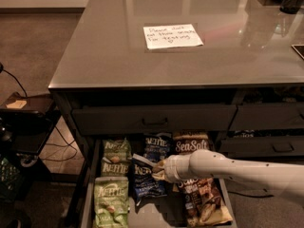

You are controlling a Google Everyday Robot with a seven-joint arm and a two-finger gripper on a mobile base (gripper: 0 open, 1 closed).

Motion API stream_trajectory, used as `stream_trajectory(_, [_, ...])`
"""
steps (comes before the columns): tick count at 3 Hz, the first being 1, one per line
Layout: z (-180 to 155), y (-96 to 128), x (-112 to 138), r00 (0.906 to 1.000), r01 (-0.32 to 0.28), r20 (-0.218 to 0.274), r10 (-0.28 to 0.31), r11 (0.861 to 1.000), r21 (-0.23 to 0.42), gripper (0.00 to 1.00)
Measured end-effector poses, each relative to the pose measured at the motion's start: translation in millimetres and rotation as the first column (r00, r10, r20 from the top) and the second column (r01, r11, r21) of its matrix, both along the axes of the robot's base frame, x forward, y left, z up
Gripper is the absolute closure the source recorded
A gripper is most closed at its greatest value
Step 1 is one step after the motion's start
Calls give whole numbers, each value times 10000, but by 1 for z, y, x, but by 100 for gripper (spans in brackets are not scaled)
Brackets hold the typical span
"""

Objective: Pick blue chip bag from middle drawer and place on counter

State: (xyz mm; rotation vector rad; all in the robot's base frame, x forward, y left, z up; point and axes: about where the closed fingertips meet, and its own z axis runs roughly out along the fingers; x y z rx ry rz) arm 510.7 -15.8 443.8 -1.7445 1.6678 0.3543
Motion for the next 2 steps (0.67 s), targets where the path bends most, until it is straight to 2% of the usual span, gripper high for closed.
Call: stream_trajectory(2, [50, -15, -9, 9996, 7, -279, -6, 10000, 41, 100])
